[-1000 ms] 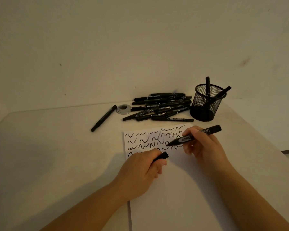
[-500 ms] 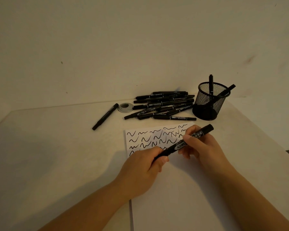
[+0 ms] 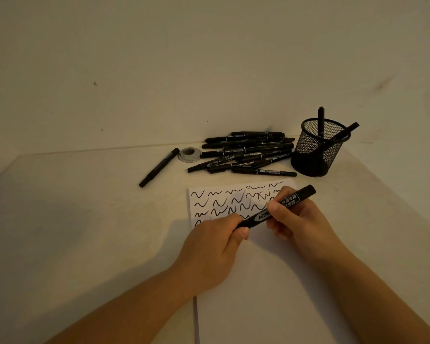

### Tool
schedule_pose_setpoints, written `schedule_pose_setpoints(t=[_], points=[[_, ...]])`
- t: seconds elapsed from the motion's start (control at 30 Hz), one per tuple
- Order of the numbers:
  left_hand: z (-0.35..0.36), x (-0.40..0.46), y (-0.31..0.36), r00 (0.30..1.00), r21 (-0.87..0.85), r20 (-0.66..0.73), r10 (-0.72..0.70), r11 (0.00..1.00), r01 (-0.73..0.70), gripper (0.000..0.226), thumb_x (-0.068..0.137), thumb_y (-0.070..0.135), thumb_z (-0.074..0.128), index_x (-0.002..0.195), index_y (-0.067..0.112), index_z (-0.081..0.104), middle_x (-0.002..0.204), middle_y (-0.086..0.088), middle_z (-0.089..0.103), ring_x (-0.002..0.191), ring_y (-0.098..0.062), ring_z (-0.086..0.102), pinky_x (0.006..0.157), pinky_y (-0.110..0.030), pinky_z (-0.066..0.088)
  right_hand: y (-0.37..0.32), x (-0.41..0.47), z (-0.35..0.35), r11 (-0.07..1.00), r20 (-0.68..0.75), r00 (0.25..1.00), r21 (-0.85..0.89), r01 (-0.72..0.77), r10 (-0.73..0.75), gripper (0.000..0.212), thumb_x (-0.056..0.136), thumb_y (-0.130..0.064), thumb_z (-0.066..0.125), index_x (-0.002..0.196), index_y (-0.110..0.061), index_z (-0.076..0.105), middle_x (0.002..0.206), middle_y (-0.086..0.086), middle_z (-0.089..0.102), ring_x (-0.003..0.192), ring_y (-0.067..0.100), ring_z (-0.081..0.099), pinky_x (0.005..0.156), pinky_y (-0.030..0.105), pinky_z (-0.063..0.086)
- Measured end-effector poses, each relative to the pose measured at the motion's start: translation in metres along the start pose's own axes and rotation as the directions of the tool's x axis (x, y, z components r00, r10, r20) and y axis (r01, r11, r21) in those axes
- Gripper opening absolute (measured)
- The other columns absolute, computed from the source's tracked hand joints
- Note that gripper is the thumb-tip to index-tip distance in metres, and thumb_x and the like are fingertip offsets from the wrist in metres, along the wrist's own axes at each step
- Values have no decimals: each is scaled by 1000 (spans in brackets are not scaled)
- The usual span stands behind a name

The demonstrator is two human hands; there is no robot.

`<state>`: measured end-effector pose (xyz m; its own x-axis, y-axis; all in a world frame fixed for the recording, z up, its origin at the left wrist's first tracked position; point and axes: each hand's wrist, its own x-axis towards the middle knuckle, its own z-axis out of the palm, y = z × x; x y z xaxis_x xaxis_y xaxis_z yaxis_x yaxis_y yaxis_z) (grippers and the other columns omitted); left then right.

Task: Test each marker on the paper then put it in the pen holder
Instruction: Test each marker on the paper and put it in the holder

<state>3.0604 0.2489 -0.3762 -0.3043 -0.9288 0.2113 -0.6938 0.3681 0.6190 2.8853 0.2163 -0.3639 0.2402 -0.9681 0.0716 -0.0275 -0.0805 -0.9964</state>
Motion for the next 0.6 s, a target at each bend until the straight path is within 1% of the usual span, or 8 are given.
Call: schedule_pose_setpoints(t=[0.1,0.17,0.27,0.3,0.37,0.47,0.6], points=[[0,0,-1,1000,21,-21,6,1000,-5,22,96,31,38,89,20,55,52,12,38,49,-3,39,47,-16,24,0,0,2,1000,26,1000,-7,-7,7,13,67,-43,59,60,-33,64,54,1,60,49,11,51,48,17,41],[0,-2,-1,1000,22,-23,11,1000,-10,23,96,30,37,88,19,56,53,12,38,49,-3,39,47,-17,24,0,0,4,1000,39,999,-4,-6,6,14,67,-44,59,61,-33,64,53,0,59,50,10,51,48,17,40],[-1,-3,0,999,12,-23,31,999,-31,27,96,33,34,86,19,55,52,12,38,49,-4,40,48,-16,24,1,-1,6,1000,37,999,27,0,-1,21,68,-44,59,69,-23,58,50,-2,54,49,6,48,47,16,40],[-1,-3,0,999,18,-26,39,999,-39,29,95,37,32,85,21,54,51,12,37,49,-4,40,48,-16,25,1,-2,6,999,45,999,41,9,-11,26,70,-41,58,74,-16,53,48,-3,52,47,5,46,47,14,39],[-1,-4,0,998,49,-27,51,998,-50,32,90,42,25,82,24,50,51,12,36,48,-4,39,48,-16,25,1,-3,5,997,81,996,77,20,-26,28,73,-35,56,76,-9,45,48,-6,47,46,6,41,47,13,37],[-1,-6,0,998,75,-7,63,995,-63,27,88,43,21,79,28,42,51,11,35,48,-5,37,48,-16,24,0,-4,5,993,126,991,116,22,-37,26,76,-30,55,77,-7,43,49,-6,42,46,6,37,47,13,35],[-2,-5,-1,997,46,4,71,996,-71,28,88,44,21,78,28,42,52,11,36,48,-6,38,48,-17,23,-1,-4,7,993,135,990,113,30,-45,22,77,-28,55,78,-8,46,51,-7,43,48,5,40,49,13,38]])
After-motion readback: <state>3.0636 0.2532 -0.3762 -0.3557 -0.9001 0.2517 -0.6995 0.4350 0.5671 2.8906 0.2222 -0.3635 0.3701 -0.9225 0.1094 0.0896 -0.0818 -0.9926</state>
